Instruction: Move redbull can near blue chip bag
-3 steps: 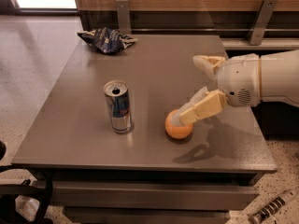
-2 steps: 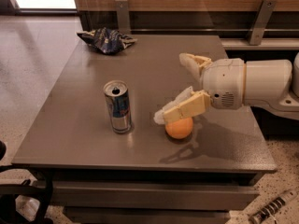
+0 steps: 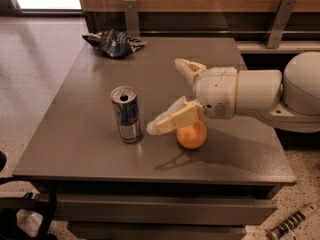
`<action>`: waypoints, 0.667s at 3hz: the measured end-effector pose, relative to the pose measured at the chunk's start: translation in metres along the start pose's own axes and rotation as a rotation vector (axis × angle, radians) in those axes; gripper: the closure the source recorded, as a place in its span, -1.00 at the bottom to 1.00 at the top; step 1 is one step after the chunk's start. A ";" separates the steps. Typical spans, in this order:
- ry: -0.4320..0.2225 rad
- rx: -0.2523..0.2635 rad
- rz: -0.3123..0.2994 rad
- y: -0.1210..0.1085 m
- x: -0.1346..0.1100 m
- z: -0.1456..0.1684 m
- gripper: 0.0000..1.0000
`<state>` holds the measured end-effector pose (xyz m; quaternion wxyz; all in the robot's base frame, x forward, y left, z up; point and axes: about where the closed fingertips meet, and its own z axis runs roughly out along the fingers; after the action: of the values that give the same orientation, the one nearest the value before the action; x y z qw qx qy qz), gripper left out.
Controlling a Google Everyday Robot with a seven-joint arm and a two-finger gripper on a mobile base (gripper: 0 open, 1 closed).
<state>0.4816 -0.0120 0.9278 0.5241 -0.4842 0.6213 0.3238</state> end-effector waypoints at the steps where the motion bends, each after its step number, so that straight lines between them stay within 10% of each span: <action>1: -0.046 -0.015 -0.012 0.005 0.002 0.022 -1.00; 2: -0.089 -0.035 -0.007 0.015 0.007 0.045 -1.00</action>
Offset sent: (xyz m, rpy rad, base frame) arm -0.0024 0.0699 -0.0386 0.1458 -0.0171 0.0683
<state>0.4823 0.0318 0.9091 0.5438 -0.4805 0.5898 0.3543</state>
